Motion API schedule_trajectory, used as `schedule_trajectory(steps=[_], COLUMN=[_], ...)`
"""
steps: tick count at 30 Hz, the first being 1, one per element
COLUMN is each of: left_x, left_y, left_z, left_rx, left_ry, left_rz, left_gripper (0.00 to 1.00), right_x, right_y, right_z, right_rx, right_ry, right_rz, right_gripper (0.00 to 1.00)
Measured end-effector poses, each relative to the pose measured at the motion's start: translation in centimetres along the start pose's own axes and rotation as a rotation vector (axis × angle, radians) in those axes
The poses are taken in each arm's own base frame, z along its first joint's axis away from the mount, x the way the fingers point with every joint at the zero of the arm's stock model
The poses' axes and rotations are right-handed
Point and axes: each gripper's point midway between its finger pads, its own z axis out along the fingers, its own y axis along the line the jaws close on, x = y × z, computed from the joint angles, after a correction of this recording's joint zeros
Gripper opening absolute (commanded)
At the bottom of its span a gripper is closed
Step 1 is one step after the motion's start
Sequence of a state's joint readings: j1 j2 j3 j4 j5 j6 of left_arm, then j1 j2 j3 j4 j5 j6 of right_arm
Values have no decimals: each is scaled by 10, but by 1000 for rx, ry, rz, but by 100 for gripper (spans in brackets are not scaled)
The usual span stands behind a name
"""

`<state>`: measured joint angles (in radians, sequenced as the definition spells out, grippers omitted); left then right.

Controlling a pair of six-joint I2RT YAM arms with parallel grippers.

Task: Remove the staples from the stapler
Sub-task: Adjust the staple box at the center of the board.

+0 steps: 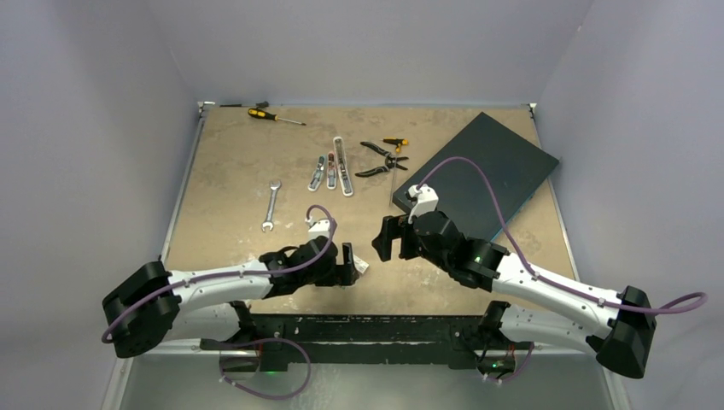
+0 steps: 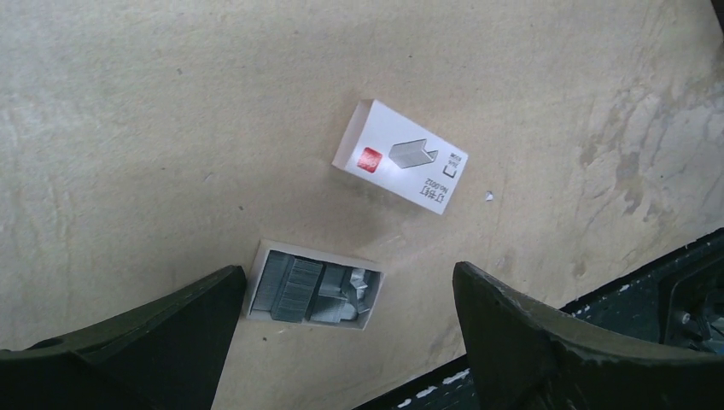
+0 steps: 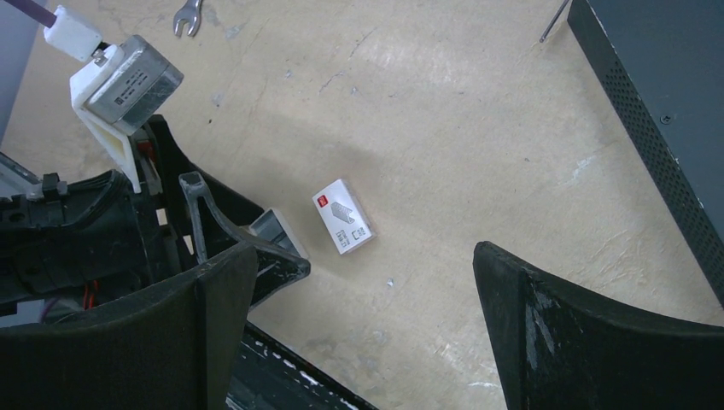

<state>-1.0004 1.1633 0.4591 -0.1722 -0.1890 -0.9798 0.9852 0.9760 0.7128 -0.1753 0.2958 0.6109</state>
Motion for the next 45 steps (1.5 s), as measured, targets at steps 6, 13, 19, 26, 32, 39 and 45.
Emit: schedule_trajectory(steps=[6, 13, 19, 26, 32, 39, 45], left_x=[1, 5, 14, 18, 37, 56, 53], left_y=[-15, -17, -6, -9, -22, -37, -52], left_z=[6, 3, -8, -23, -24, -18, -10], left_rx=[33, 37, 23, 55, 96, 132, 161], left_ry=[4, 21, 45, 55, 103, 135, 119], left_rz=[17, 30, 39, 54, 89, 105, 95], left_gripper=[91, 92, 92, 93, 93, 94, 94], right_x=[0, 0, 1, 1, 1, 1, 2], right_y=[0, 0, -1, 0, 0, -2, -4], right_z=[0, 0, 0, 0, 0, 0, -1], right_rx=[1, 2, 2, 2, 3, 12, 19], right_ry=[1, 1, 1, 1, 1, 1, 3], right_rz=[0, 2, 2, 2, 10, 13, 15], right_gripper=[99, 99, 99, 99, 99, 99, 99])
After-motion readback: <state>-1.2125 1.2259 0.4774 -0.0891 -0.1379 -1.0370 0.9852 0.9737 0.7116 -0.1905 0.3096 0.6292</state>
